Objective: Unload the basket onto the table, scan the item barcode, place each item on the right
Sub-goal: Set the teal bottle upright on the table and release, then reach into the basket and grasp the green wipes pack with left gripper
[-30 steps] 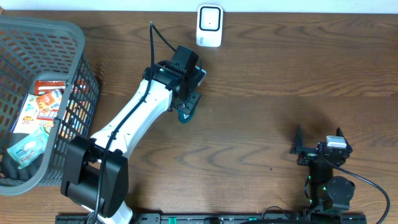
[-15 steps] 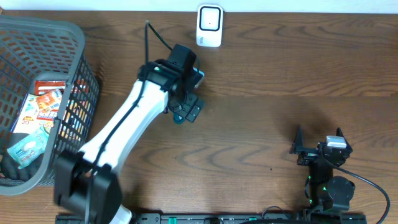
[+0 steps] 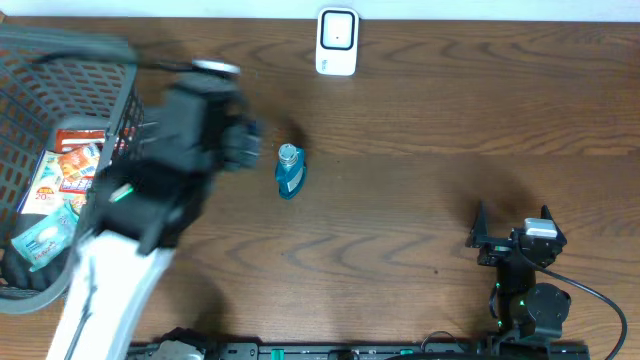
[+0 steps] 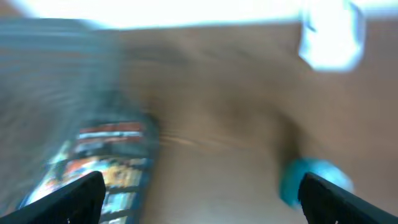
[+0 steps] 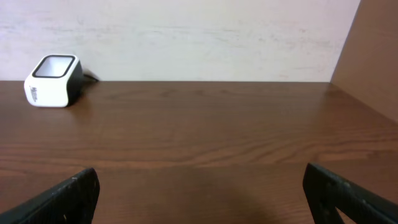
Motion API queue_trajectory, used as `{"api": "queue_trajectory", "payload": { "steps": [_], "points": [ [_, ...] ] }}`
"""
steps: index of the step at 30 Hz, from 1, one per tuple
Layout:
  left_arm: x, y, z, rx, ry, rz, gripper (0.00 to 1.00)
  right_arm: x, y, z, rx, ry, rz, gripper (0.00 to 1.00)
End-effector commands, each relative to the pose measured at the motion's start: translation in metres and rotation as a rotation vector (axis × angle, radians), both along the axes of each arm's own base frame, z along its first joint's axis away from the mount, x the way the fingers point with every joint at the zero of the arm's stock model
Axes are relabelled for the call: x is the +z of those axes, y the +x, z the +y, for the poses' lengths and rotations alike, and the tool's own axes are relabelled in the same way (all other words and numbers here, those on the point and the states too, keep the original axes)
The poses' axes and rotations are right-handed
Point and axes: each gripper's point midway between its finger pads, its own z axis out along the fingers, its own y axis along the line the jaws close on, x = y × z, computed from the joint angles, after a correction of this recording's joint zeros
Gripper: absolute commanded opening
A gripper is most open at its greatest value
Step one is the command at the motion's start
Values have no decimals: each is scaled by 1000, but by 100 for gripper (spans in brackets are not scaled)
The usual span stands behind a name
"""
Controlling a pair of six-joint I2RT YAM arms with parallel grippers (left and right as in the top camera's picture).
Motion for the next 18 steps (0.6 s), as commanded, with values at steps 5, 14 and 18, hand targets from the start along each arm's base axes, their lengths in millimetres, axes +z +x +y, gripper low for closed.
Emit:
{"api": "queue_trajectory", "payload": {
  "steps": [5, 14, 18],
  "points": [
    [40, -58, 145, 736, -242, -254, 99, -1, 0, -1, -4, -12, 2, 99],
    [-49, -105, 221, 1286, -589, -48, 99, -1, 0, -1, -4, -12, 2, 99],
    [-95, -119, 237, 1487, -673, 71, 99, -1, 0, -1, -4, -12, 2, 99]
  ]
}}
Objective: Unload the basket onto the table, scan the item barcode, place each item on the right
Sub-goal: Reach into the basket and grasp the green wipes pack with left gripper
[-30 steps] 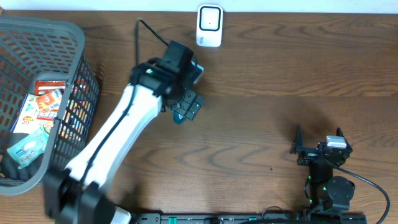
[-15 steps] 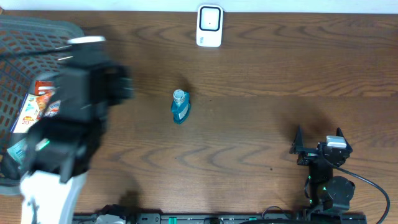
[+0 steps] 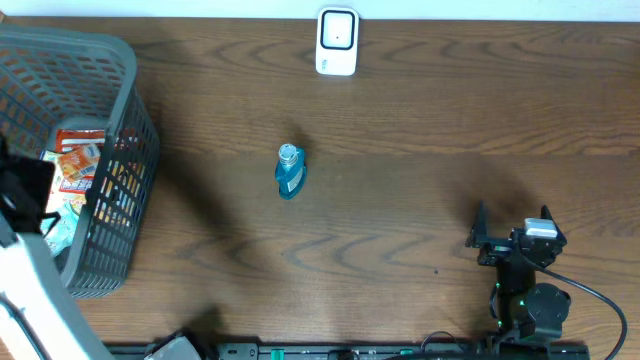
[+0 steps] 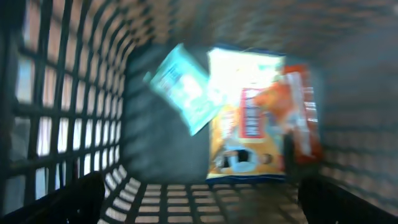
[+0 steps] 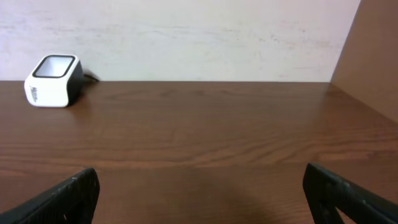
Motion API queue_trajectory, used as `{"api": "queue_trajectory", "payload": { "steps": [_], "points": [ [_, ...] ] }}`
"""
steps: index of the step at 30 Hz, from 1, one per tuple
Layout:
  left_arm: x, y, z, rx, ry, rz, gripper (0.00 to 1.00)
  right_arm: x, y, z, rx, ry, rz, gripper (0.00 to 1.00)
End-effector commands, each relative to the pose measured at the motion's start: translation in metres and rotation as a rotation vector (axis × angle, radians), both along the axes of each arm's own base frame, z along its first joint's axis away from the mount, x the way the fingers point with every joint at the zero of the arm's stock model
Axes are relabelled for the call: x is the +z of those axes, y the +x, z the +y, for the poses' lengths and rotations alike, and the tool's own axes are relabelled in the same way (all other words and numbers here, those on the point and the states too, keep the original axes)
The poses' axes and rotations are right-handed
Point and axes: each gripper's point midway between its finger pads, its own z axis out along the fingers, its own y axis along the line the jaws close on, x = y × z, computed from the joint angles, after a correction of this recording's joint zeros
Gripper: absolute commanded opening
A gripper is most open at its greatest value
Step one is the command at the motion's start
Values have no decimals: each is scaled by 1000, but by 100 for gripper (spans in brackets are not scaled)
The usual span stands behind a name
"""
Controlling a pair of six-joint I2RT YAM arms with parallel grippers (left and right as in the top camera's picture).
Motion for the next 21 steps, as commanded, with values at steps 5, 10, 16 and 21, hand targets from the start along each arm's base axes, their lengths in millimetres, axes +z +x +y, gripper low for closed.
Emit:
{"api": "queue_trajectory", "payload": {
  "steps": [5, 10, 16, 21],
  "points": [
    [-79, -3, 16, 234, -201, 44, 99, -1, 0, -1, -4, -12, 2, 99],
    [-124, 6, 25, 239, -235, 93, 99, -1, 0, -1, -4, -12, 3, 99],
    [-164, 14, 33, 244, -263, 133, 99, -1, 0, -1, -4, -12, 2, 99],
    [-182, 10, 40, 306, -253, 121, 100, -1, 0, -1, -4, -12, 3, 99]
  ]
}}
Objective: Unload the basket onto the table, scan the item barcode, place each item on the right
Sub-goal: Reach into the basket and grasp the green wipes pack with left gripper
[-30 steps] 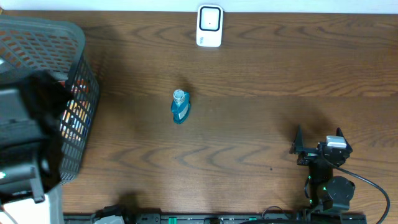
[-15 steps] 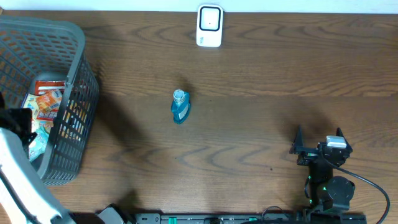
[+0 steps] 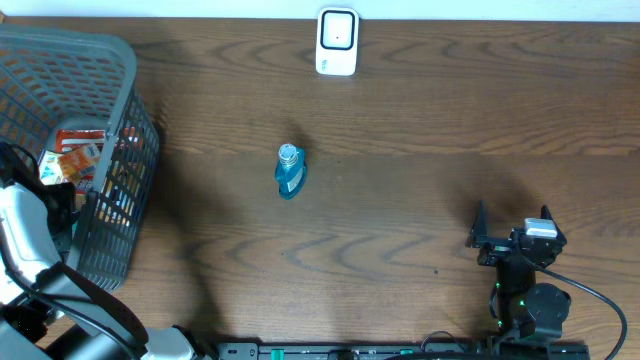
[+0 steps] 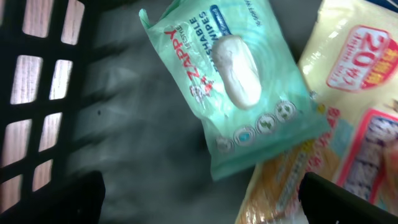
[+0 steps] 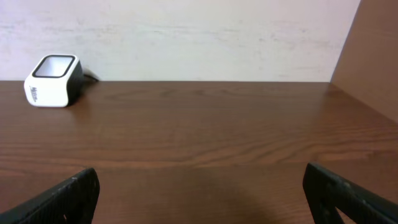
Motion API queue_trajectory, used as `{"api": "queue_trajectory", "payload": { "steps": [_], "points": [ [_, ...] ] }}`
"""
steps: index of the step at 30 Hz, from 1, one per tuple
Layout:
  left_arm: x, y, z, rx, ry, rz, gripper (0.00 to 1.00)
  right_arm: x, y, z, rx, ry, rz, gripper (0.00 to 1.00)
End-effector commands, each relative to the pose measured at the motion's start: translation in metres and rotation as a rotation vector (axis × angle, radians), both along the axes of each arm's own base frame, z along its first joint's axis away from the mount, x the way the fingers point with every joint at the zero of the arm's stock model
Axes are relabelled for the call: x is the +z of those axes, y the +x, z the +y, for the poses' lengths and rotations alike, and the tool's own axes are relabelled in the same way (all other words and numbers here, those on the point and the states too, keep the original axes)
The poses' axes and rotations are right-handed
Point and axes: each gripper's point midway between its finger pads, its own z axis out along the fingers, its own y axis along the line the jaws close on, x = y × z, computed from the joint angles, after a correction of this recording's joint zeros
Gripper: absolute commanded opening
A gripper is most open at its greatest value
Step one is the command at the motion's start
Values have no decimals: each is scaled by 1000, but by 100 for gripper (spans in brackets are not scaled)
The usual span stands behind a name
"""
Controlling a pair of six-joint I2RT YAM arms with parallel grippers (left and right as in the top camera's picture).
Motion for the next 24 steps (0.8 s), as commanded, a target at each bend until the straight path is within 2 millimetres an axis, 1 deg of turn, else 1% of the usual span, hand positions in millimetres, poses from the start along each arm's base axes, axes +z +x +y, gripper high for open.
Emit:
{"api": "queue_trajectory", "payload": {
  "steps": [1, 5, 10, 14, 15, 17, 21, 22, 23, 24],
  "points": [
    [-10, -9, 5, 60, 13, 6, 99, -1, 0, -1, -4, -12, 3, 99],
    [-22, -15, 9, 81, 22, -3, 99, -1, 0, -1, -4, -12, 2, 99],
    [-37, -20, 21, 112, 70, -29, 99, -1, 0, -1, -4, -12, 3, 99],
    [-46, -23, 19, 115, 67, -27, 99, -1, 0, -1, -4, -12, 3, 99],
    [-48, -23, 18, 115, 66, -26, 98, -1, 0, -1, -4, -12, 2, 99],
    [-53, -24, 18, 115, 59, -17, 94, -1, 0, -1, -4, -12, 3, 99],
    [-66, -25, 17, 114, 36, 8, 93, -1, 0, -1, -4, -12, 3, 99],
    [-70, -25, 16, 114, 28, 17, 89, -1, 0, -1, -4, -12, 3, 99],
    [-73, -26, 16, 113, 22, 24, 80, -1, 0, -1, -4, -12, 3, 99],
    [-76, -27, 15, 110, 12, 35, 66, -1, 0, -1, -4, -12, 2, 99]
  ]
}}
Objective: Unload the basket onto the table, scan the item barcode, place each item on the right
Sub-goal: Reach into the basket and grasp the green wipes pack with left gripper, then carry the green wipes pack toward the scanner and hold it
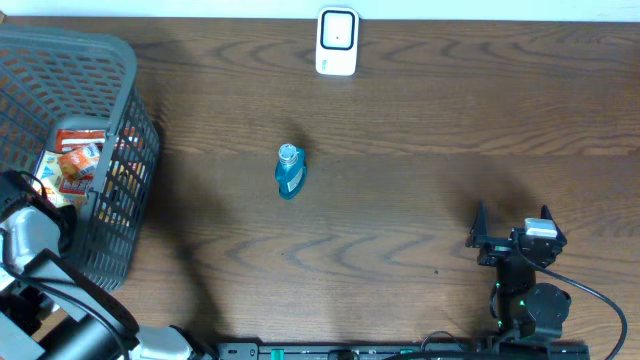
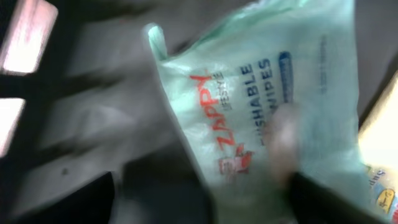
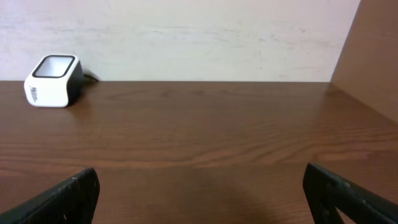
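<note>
The mint-green wipes pack (image 2: 267, 118) fills the blurred left wrist view, lying on the floor of the grey basket (image 1: 125, 70). My left gripper (image 2: 199, 208) is open and very close over the pack's lower end, one dark fingertip at each bottom corner. Overhead, the left arm (image 1: 30, 245) reaches into the basket's near end. The white barcode scanner (image 1: 337, 42) stands at the table's far edge, and the scanner (image 3: 53, 81) also shows at the far left of the right wrist view. My right gripper (image 1: 512, 240) rests open at the near right, with nothing between its fingers.
A small blue bottle (image 1: 289, 172) lies on the table's middle. Orange and yellow snack packs (image 1: 75, 160) lie in the basket beside the wipes. A brown side panel (image 3: 373, 56) rises at the right of the table.
My left gripper has come lower onto the wipes pack, which now looks larger and fills the wrist view. The right arm, bottle and scanner have not moved.
My left arm was over the table beside the basket, near the bottle. Then it was over the basket, looking down at the packs inside. Then it hung open close above the wipes pack, and now it sits lower still, with the pack between its fingers.
</note>
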Motion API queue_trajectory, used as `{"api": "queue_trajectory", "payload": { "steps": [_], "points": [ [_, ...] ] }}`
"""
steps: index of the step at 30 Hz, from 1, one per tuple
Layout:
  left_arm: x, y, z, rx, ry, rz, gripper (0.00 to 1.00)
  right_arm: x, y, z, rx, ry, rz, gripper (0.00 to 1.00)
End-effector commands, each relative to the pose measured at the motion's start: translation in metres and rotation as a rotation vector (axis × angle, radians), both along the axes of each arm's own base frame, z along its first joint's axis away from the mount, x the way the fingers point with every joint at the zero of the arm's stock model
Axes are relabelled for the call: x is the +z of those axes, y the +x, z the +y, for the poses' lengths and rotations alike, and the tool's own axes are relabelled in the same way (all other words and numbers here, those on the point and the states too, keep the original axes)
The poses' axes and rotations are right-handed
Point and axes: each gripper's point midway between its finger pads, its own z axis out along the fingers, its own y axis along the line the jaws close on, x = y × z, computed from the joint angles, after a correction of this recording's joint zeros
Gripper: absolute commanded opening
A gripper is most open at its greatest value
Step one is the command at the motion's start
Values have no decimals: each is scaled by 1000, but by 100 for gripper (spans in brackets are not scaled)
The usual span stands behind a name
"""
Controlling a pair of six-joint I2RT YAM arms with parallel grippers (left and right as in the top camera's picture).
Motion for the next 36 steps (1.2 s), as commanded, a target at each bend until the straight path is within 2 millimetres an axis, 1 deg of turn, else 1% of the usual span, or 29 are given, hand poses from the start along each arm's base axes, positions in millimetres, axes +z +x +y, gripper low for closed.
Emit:
{"api": "queue_trajectory", "payload": {
  "steps": [1, 3, 4, 5, 6, 9, 12, 14, 17, 20, 23, 26, 29, 31, 32, 34, 36],
  "points": [
    [-24, -14, -8, -7, -58, 88, 56, -1, 0, -1, -4, -12, 3, 99],
    [-29, -16, -9, -23, -71, 105, 31, -1, 0, -1, -4, -12, 2, 99],
    [-30, -17, -10, -23, -77, 110, 24, -1, 0, -1, -4, -12, 2, 99],
    [-31, -17, -11, -22, -81, 113, 12, -1, 0, -1, -4, -12, 3, 99],
    [-31, -18, -11, -22, -83, 114, 8, -1, 0, -1, -4, -12, 2, 99],
    [-28, -17, -14, -26, -91, 102, 8, -1, 0, -1, -4, -12, 2, 99],
    [-20, -14, -15, -59, -89, 86, 7, -1, 0, -1, -4, -12, 2, 99],
    [-10, -10, -15, -98, -77, 63, 7, -1, 0, -1, -4, -12, 3, 99],
    [12, -7, -15, -126, -35, 19, 7, -1, 0, -1, -4, -12, 2, 99],
    [41, -3, -15, -132, 19, -53, 7, -1, 0, -1, -4, -12, 3, 99],
    [76, 3, -17, -143, 87, -149, 7, -1, 0, -1, -4, -12, 2, 99],
    [113, 5, -20, -154, 174, -247, 7, -1, 0, -1, -4, -12, 2, 99],
    [156, 11, -28, -187, 261, -386, 7, -1, 0, -1, -4, -12, 2, 99],
    [188, 20, -39, -247, 307, -511, 7, -1, 0, -1, -4, -12, 3, 99],
    [207, 27, -48, -312, 336, -584, 7, -1, 0, -1, -4, -12, 2, 99],
    [244, 42, -71, -458, 385, -735, 8, -1, 0, -1, -4, -12, 3, 99],
    [283, 55, -100, -609, 431, -893, 7, -1, 0, -1, -4, -12, 2, 99]
  ]
}}
